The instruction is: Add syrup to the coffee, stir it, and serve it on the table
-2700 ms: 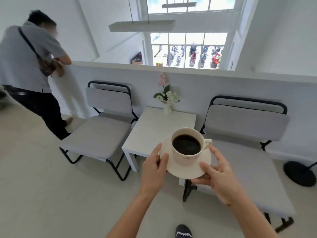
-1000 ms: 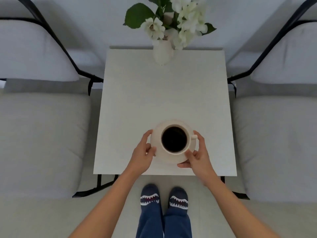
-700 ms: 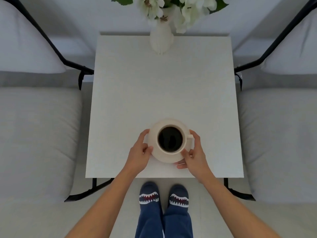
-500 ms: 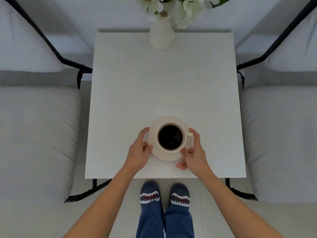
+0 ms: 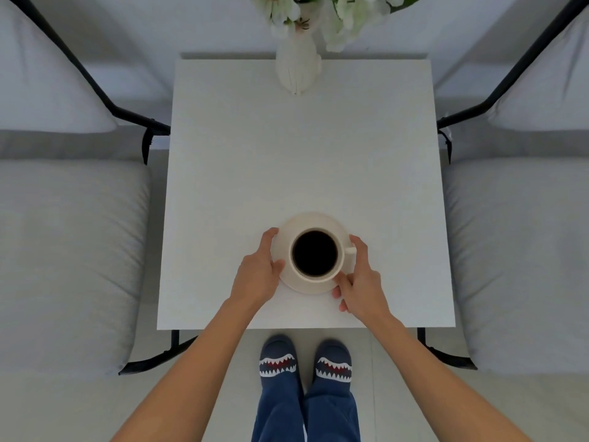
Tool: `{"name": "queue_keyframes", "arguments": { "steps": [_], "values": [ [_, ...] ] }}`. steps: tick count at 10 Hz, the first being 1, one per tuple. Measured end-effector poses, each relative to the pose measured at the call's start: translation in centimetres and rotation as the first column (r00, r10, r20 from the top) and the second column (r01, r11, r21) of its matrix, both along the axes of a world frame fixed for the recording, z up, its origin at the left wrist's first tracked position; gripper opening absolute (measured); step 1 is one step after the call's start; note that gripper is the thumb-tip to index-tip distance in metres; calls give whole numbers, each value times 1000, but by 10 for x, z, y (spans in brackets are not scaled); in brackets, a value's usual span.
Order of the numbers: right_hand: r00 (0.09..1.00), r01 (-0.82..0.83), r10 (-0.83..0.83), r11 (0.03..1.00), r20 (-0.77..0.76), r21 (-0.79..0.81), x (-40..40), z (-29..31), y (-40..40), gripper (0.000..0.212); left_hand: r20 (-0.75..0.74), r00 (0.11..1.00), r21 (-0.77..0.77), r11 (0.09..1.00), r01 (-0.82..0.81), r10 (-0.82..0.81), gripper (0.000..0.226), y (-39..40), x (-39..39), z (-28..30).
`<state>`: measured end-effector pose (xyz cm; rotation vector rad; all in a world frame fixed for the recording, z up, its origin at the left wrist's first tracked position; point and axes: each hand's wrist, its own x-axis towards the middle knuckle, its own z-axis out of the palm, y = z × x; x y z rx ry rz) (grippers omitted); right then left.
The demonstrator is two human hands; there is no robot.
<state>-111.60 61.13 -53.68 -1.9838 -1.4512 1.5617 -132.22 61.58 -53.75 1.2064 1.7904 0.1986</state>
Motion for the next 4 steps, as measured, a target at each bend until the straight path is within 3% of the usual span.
{"name": "queue_keyframes", "arguments": {
  "steps": [3,4],
  "values": [
    [998,-62,62,996,-11,-69,14,17,5,68,-162,984,-17,998,67,-69,60,4,6,4],
    [996,86,-87,994,20,70,32,46,15,43,-158,983,69,994,-82,92,60,-2,2,10]
  ]
}}
